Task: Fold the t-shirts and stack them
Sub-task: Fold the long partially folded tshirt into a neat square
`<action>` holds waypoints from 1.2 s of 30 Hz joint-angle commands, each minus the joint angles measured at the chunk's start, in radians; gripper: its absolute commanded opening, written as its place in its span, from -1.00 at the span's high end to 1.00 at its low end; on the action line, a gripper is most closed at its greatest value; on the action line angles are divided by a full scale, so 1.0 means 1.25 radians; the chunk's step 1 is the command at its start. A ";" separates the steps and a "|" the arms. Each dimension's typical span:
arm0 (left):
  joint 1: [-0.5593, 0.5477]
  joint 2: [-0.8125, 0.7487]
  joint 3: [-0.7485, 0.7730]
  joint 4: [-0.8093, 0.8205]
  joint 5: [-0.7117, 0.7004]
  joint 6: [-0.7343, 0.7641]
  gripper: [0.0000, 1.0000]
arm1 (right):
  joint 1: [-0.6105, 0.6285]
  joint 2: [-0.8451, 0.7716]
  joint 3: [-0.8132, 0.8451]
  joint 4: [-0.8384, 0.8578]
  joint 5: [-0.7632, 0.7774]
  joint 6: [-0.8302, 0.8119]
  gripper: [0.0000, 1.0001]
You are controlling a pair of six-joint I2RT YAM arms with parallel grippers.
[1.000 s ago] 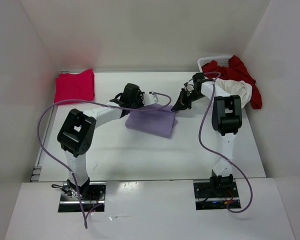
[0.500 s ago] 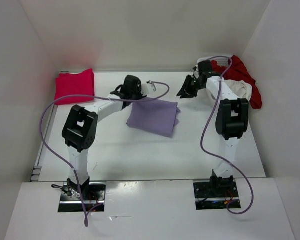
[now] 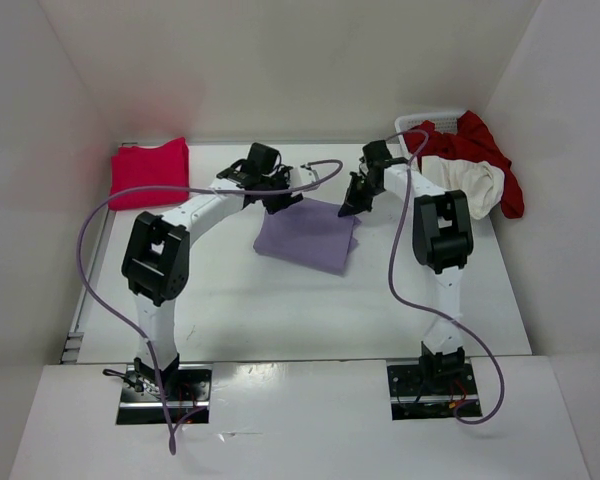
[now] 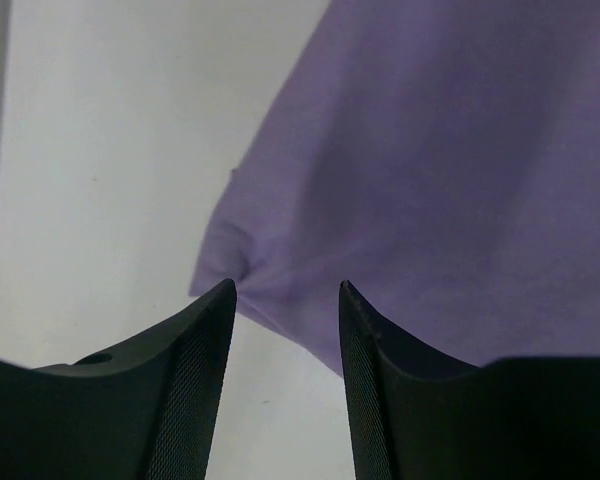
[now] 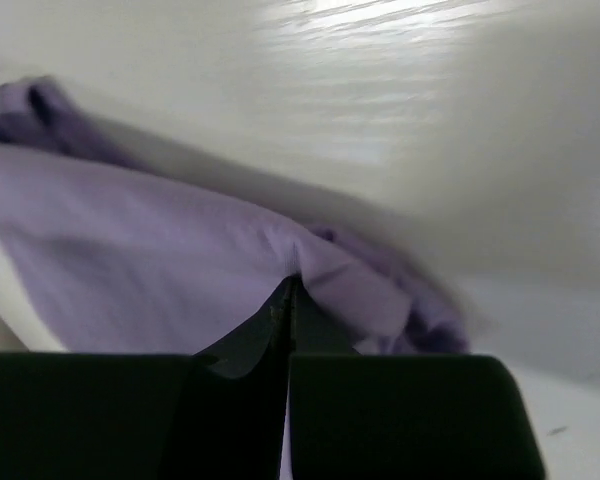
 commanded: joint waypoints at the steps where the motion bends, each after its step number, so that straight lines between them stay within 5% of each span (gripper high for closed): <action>1: 0.002 0.006 -0.014 0.007 0.036 0.004 -0.06 | -0.019 0.029 0.064 0.016 0.051 0.023 1.00; 16: 0.016 0.184 0.186 0.048 -0.080 -0.120 -0.06 | -0.018 0.005 0.153 -0.024 0.109 0.004 1.00; 21: 0.034 0.225 0.194 0.066 -0.125 -0.120 -0.06 | 0.030 -0.144 0.007 0.003 0.152 0.004 1.00; 23: 0.034 0.270 0.233 0.094 -0.175 -0.127 -0.06 | 0.045 -0.222 -0.151 0.042 0.128 0.046 1.00; 28: 0.042 0.327 0.307 0.085 -0.225 -0.148 -0.06 | 0.045 -0.285 -0.234 0.049 0.138 0.054 1.00; 36: 0.073 0.242 0.407 0.003 -0.162 -0.252 -0.43 | 0.045 -0.344 -0.262 0.035 0.154 0.061 1.00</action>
